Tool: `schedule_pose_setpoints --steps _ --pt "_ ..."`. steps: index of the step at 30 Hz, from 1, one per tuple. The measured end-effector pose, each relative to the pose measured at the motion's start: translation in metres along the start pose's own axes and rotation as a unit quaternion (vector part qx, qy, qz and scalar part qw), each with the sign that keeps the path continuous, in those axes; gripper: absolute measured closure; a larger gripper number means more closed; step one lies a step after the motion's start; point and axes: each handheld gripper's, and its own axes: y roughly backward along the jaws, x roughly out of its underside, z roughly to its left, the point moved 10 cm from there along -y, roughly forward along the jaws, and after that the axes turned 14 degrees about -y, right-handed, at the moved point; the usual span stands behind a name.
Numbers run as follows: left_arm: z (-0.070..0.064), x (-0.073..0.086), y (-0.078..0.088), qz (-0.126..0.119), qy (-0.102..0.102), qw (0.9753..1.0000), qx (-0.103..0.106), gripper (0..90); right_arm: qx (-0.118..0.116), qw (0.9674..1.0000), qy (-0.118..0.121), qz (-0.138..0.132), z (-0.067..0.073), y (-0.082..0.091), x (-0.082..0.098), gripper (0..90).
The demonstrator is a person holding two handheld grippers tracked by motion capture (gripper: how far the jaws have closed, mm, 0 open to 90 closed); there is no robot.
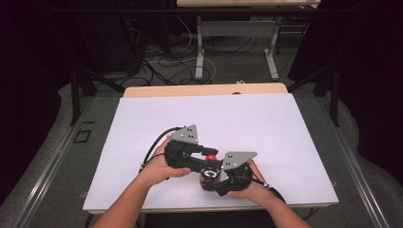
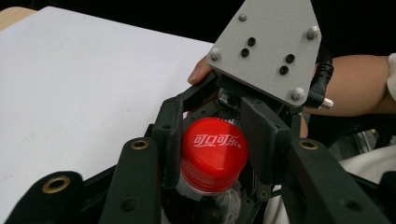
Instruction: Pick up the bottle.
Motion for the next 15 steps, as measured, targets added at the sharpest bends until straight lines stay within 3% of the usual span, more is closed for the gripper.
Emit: schedule_pose_setpoints --steps 5,9,11,12,13,14,15 --pt "0.003 -0.002 -0.002 0.007 0.008 0.9991 -0.042 61.6 0.016 0.9997 -0.008 -0.013 -0.004 0.0 -0.003 29.6" --pt "0.007 -0.005 -0.005 0.01 0.027 0.995 -0.096 61.7 0.046 0.9986 -0.02 -0.02 -0.011 0.001 -0.005 29.6" --pt "0.009 -0.007 -0.006 0.004 0.047 0.9903 -0.131 61.7 0.056 0.9978 -0.028 -0.022 -0.012 0.002 -0.007 29.6" --pt "0.01 -0.007 -0.007 0.006 0.049 0.9879 -0.147 61.7 0.076 0.9962 -0.031 -0.028 -0.016 0.003 -0.008 29.6" --pt "0.01 -0.008 -0.008 0.01 0.054 0.9854 -0.161 61.7 0.076 0.9962 -0.031 -0.028 -0.016 0.003 -0.008 29.6" --pt "0.011 -0.008 -0.009 0.013 0.064 0.9823 -0.175 61.7 0.091 0.9946 -0.04 -0.028 -0.018 0.003 -0.009 29.6" --pt "0.013 -0.009 -0.01 0.011 0.076 0.9782 -0.193 61.7 0.091 0.9946 -0.04 -0.028 -0.018 0.003 -0.009 29.6"
